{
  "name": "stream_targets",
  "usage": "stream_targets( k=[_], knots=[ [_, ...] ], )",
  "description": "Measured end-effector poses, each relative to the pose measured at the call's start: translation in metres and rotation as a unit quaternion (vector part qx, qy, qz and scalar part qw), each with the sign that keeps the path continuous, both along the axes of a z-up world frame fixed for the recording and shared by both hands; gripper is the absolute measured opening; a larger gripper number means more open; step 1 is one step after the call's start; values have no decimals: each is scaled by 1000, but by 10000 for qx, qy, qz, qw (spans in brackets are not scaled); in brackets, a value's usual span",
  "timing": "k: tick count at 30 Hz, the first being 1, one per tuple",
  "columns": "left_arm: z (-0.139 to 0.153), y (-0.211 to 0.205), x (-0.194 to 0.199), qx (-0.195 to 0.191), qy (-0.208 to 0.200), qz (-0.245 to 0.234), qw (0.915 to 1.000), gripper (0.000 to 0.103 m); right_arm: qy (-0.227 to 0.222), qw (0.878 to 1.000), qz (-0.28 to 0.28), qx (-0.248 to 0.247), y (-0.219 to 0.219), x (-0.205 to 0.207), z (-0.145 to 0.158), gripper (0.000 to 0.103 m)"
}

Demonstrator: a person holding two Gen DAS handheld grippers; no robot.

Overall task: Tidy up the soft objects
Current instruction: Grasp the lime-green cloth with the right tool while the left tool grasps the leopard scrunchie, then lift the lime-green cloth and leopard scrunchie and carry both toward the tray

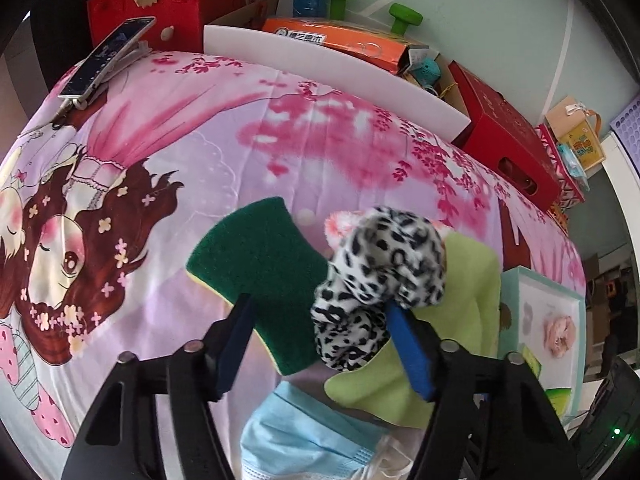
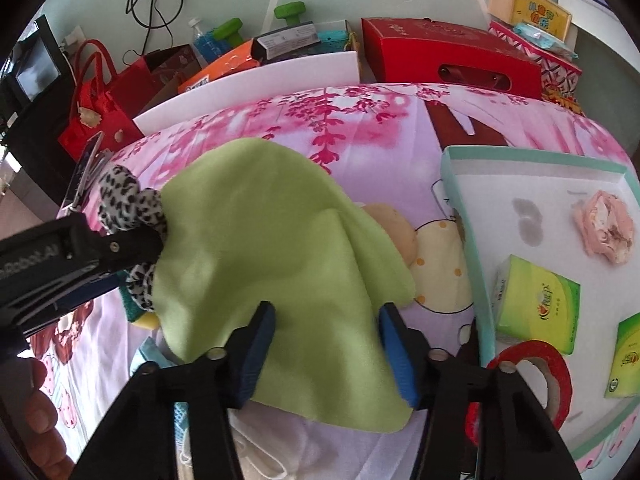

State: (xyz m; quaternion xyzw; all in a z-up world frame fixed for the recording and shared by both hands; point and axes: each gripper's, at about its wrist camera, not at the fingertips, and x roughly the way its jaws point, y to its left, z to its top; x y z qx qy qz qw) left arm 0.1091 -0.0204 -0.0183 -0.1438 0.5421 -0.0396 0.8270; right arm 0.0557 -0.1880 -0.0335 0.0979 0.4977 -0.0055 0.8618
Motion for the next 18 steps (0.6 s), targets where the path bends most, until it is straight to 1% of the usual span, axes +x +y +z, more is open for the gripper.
stream_targets(
  k=[1,3,4,8,9,11,12,14,15,16,18],
  knots=[
    [0,1,0,8,0,21,10000,60,2,10000,14,18,1,0,0,49],
    [0,3,0,-22,-11,58,10000,51,2,10000,52,53,2,1,-1,45],
    [1,4,0,-46,-23,62,10000,49,-3,9999,70,97,3,1,-1,43],
    [-1,4,0,-182,-19,4,9998,37,-15,9998,117,138,4,1,-1,32],
    [-1,3,0,-185,-21,-32,9998,34,-19,9998,121,139,3,1,-1,31],
    [-1,0,0,-199,-35,-110,9997,31,-27,9998,133,167,3,1,-1,23],
    [-1,-1,0,-203,-38,-132,9997,30,-34,9998,125,180,2,1,-1,21],
    [-1,-2,0,-199,-41,-156,9997,30,-47,9997,76,233,-1,1,-1,13],
    [-2,-1,0,-199,-42,-159,9997,30,-62,9995,50,297,-4,0,0,12],
    [-1,-1,0,-202,-46,-161,9997,30,-75,9993,28,365,-6,0,0,7],
    [-1,-1,0,-200,-53,-154,9997,29,-114,9988,0,466,-10,0,2,6]
  ],
)
